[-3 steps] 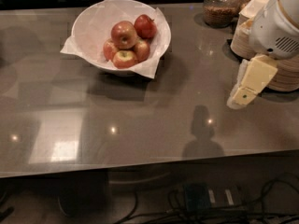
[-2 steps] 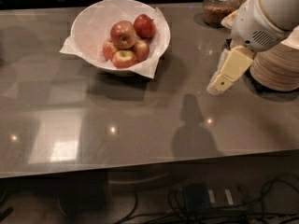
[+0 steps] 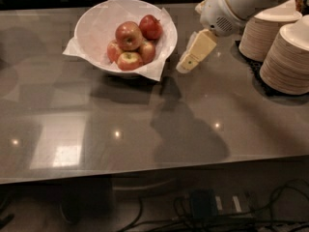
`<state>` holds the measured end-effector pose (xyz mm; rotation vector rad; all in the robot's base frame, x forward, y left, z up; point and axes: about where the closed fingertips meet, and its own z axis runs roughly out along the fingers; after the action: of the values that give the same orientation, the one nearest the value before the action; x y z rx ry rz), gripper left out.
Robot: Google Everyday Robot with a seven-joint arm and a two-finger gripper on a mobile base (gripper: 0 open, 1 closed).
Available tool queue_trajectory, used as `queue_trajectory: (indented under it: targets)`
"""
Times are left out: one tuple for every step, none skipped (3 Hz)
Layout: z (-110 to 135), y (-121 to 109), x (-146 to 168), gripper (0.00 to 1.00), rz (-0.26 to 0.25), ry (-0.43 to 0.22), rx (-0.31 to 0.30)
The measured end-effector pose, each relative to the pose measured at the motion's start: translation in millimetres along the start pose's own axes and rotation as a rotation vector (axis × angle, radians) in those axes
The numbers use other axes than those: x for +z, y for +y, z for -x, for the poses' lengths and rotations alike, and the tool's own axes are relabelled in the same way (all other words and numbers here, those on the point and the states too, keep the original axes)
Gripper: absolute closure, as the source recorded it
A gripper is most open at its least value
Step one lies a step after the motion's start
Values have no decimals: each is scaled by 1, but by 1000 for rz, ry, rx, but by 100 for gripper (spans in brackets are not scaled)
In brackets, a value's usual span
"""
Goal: Pick apple from white bowl
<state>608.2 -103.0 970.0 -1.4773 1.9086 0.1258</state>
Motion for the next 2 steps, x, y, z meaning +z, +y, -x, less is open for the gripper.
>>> queue_trajectory:
  targets:
    - [29, -18, 30, 0, 15, -55, -25]
    - [56, -32, 55, 0, 28, -105, -51]
